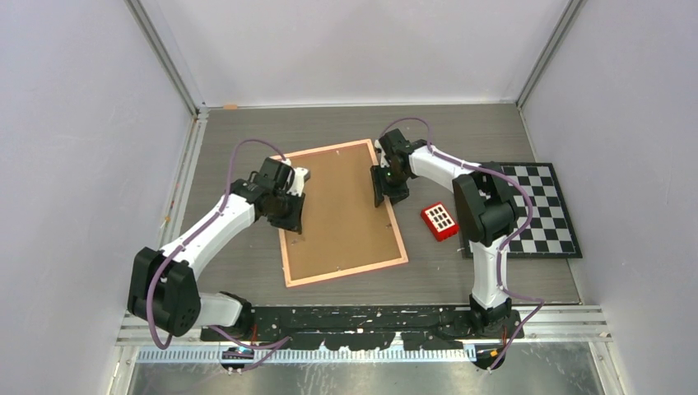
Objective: Take the photo out of the frame
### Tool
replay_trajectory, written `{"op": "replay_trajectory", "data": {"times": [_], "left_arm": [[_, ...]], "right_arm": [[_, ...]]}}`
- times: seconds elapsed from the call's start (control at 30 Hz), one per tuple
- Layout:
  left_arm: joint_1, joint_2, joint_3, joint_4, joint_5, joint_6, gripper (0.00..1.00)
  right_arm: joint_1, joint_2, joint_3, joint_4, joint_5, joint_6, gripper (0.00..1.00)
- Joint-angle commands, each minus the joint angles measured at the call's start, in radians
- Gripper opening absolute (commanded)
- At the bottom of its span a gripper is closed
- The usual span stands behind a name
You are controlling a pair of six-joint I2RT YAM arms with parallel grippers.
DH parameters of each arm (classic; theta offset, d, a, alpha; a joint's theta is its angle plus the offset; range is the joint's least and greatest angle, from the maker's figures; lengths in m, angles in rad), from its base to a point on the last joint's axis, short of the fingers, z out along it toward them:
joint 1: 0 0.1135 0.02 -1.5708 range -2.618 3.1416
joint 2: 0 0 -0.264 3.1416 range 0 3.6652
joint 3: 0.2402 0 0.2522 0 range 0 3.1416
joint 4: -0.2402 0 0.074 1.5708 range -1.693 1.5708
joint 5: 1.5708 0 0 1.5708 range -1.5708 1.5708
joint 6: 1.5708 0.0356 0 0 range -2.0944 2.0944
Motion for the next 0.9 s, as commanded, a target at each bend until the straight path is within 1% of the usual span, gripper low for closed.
{"op": "replay_trajectory", "data": {"times": [0.0,0.1,0.23,0.37,0.5,0.57,0.63,0.67,0.73,0.8,0.87], "left_arm": [[-0.015,-0.027,0.001,0.021,0.144,0.031,0.0],[-0.008,-0.044,0.022,0.013,0.125,0.053,0.0],[0.055,-0.038,0.111,-0.031,0.163,0.084,0.0],[0.145,-0.001,0.187,-0.087,0.205,0.085,0.0],[0.217,0.007,0.216,-0.09,0.205,0.082,0.0],[0.239,0.005,0.23,-0.08,0.182,0.097,0.0],[0.254,0.018,0.252,-0.079,0.128,0.128,0.0],[0.259,0.03,0.277,-0.085,0.099,0.138,0.0],[0.276,0.061,0.318,-0.101,0.065,0.187,0.0],[0.293,0.096,0.351,-0.104,0.036,0.228,0.0],[0.31,0.135,0.383,-0.106,0.004,0.262,0.0]], "right_arm": [[0.012,0.033,-0.014,-0.009,-0.008,-0.007,0.53],[0.012,0.035,-0.014,-0.013,0.001,-0.016,0.52],[0.012,0.056,0.005,-0.029,0.049,-0.058,0.47],[0.011,0.084,0.037,-0.054,0.095,-0.109,0.39],[0.013,0.084,0.048,-0.062,0.084,-0.138,0.29],[0.018,0.082,0.052,-0.063,0.068,-0.171,0.22],[0.027,0.088,0.071,-0.068,0.052,-0.239,0.17],[0.028,0.095,0.098,-0.073,0.024,-0.275,0.13],[0.027,0.118,0.163,-0.091,0.022,-0.341,0.04],[0.026,0.151,0.24,-0.122,0.029,-0.41,0.01],[0.025,0.179,0.307,-0.15,0.025,-0.452,0.01]]}}
